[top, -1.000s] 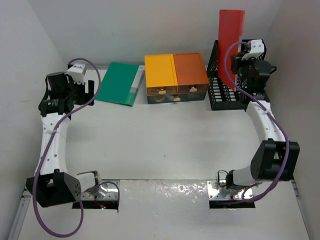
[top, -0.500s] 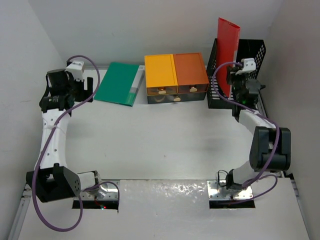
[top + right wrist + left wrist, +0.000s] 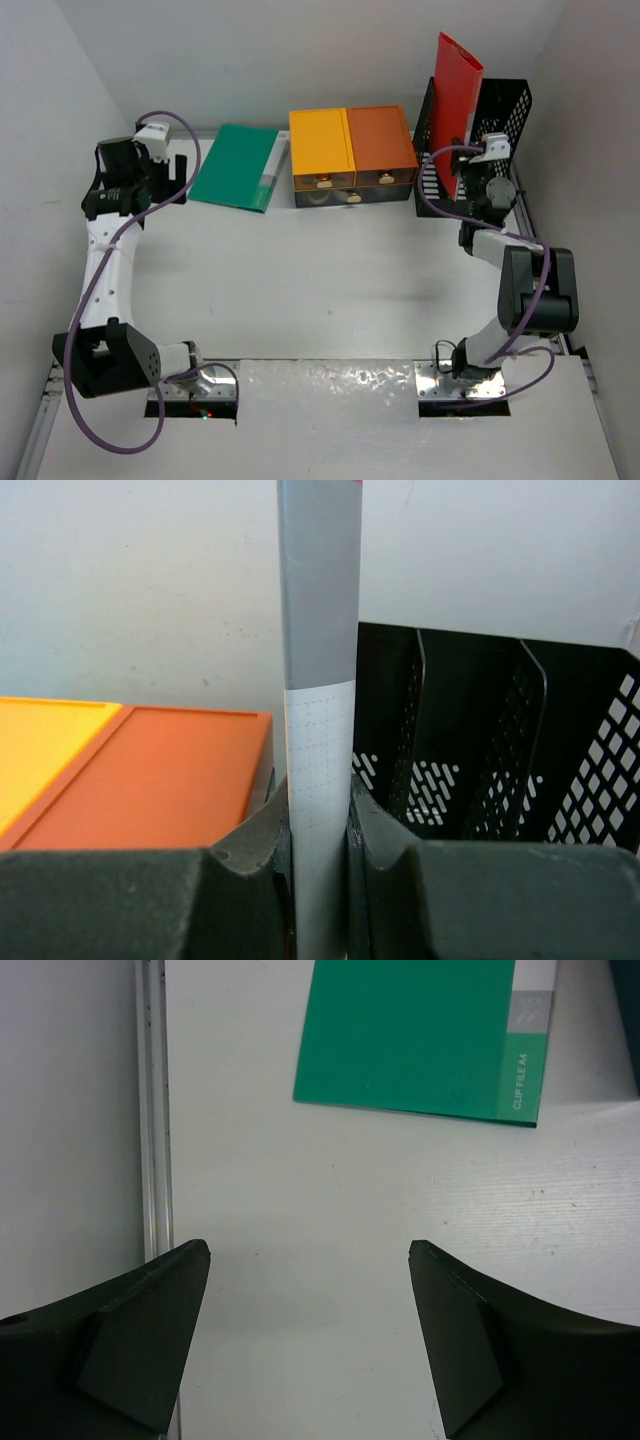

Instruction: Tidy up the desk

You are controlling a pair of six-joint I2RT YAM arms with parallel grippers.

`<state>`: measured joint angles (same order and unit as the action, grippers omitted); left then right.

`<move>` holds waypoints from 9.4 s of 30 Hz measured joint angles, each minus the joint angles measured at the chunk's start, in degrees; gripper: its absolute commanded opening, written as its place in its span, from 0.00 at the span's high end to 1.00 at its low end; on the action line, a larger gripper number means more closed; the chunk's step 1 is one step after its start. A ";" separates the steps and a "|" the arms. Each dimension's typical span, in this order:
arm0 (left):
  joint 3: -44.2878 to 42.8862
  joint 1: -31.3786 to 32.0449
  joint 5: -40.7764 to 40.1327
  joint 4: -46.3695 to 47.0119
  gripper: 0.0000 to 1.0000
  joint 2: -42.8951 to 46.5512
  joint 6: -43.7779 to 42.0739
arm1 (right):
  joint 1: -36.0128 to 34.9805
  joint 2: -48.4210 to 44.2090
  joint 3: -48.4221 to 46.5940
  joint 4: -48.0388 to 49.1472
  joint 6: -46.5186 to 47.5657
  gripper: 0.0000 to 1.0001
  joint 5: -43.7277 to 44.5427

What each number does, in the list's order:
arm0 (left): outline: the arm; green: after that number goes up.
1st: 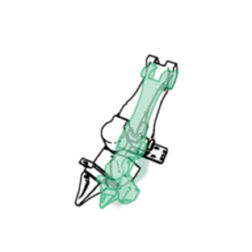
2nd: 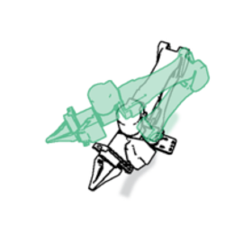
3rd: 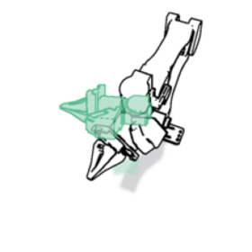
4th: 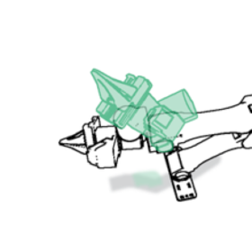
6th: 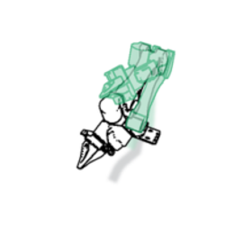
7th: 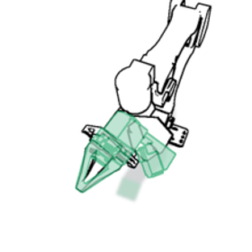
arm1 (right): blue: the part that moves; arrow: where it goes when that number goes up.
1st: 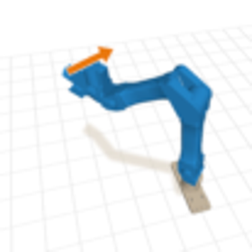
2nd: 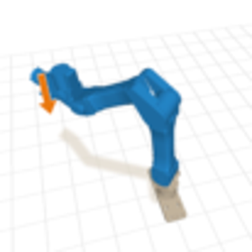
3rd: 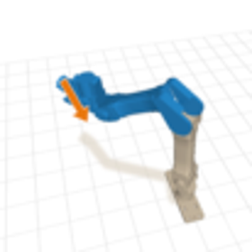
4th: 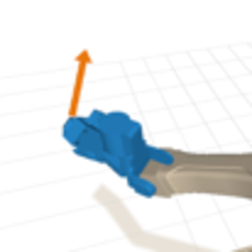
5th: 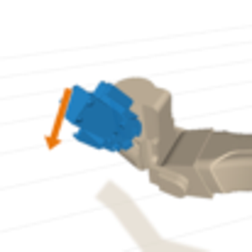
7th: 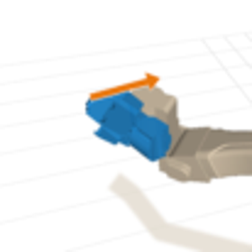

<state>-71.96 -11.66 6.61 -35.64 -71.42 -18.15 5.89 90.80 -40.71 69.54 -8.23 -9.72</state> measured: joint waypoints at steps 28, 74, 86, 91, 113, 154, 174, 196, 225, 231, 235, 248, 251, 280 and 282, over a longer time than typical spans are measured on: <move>0.00 0.00 0.22 1.14 0.20 -1.84 -0.02 | 1.33 9.22 -0.48 4.11 -3.63 0.65 -1.05; 0.00 0.00 0.28 1.09 0.20 -1.84 -2.86 | 1.49 1.05 -16.72 -24.50 -7.21 1.00 4.00; 0.00 0.00 0.31 1.09 0.20 -1.84 -2.99 | 0.48 -0.55 -16.65 -21.14 -6.84 1.00 4.48; 0.00 0.00 0.26 1.09 0.20 -1.84 -3.02 | -0.48 -0.46 -16.65 -19.02 -6.29 1.00 5.09; 0.00 0.00 0.28 1.09 0.20 -1.84 -3.63 | -2.27 7.45 -12.55 -3.08 -3.08 1.00 7.34; 0.22 13.42 -5.44 -2.08 0.23 -13.88 -6.86 | -2.64 -9.79 -11.39 -33.51 -4.70 0.20 7.63; 27.98 28.87 -25.77 58.31 0.34 -28.81 -38.16 | -2.64 -26.80 -5.46 -42.01 -6.56 0.21 0.50; 22.05 28.87 -24.39 76.83 0.46 -45.09 -46.49 | -2.67 -31.54 -2.32 -41.72 -3.69 0.20 3.72; 28.46 23.06 -13.33 57.02 1.00 -26.40 -43.01 | -9.94 -31.80 -2.14 -49.48 5.79 0.21 3.13; 31.32 22.88 -11.23 39.15 1.00 -10.47 -41.92 | -19.80 -28.00 -6.29 -59.60 17.22 0.20 -7.37; 31.12 22.82 -10.36 27.47 1.00 0.96 -41.51 | -28.02 -23.91 -9.49 -66.51 25.07 0.20 -13.79; 22.01 22.82 -4.76 -5.64 1.00 16.04 -40.22 | -49.64 -10.73 -13.00 -67.60 39.80 0.16 -19.52; 20.15 22.82 -3.72 -10.05 1.00 17.97 -40.26 | -51.82 -3.48 -17.49 -65.46 41.05 0.16 -19.47; 9.27 22.73 5.09 -30.40 1.00 21.92 -45.22 | -55.01 28.09 -34.18 -36.04 28.65 0.53 -22.73; 8.87 22.73 5.31 -30.40 1.00 21.86 -45.42 | -55.04 28.48 -34.21 -35.47 27.82 0.59 -23.19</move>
<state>-63.09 11.07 11.92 -66.04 -49.56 -63.57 -49.15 119.28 -74.91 34.06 19.59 -32.91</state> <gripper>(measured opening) 0.004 0.473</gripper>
